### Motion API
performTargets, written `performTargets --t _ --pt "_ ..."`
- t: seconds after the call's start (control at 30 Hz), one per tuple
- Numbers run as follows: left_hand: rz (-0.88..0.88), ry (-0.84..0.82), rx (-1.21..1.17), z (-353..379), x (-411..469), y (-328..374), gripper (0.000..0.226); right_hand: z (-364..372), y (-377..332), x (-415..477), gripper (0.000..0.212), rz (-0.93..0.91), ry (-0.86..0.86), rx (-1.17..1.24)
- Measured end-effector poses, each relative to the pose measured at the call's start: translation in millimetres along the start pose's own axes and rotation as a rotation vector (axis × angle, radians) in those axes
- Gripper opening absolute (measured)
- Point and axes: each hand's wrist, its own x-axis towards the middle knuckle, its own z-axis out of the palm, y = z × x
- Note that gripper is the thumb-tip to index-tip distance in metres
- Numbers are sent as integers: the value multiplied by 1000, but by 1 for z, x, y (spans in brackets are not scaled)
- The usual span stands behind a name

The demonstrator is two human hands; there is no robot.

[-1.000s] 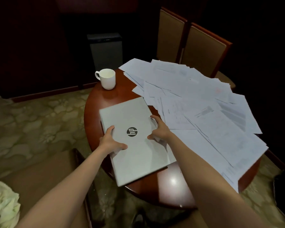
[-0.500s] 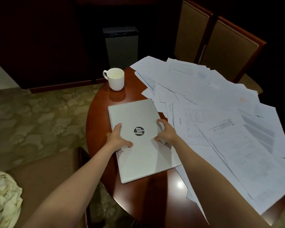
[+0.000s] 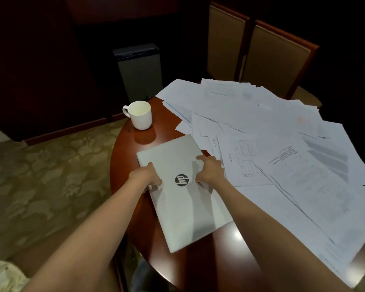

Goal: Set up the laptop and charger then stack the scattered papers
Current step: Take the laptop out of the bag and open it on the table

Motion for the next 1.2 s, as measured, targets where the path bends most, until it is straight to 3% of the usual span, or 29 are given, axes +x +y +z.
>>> performTargets --t 0.1,0.17,0.27,0.43,0.63,0.8,0.93,1.2 --pt "92 177 301 -18 13 15 64 2 -11 10 76 26 0 50" --pt "245 270 334 -27 27 25 58 4 -14 16 76 47 22 48" --pt "496 199 285 -38 46 42 63 5 -19 21 76 118 76 82" --pt "699 105 367 -48 65 62 67 14 -29 14 67 266 201 188" --pt "931 105 432 -37 68 76 64 33 -22 -15 67 440 352 177" --pt "1032 138 448 -13 69 84 62 48 -12 -37 63 512 457 153" --pt "1063 264 370 10 81 93 60 67 -8 -34 71 511 587 179" --pt "1117 454 326 15 120 87 67 91 0 -33 60 471 840 103"
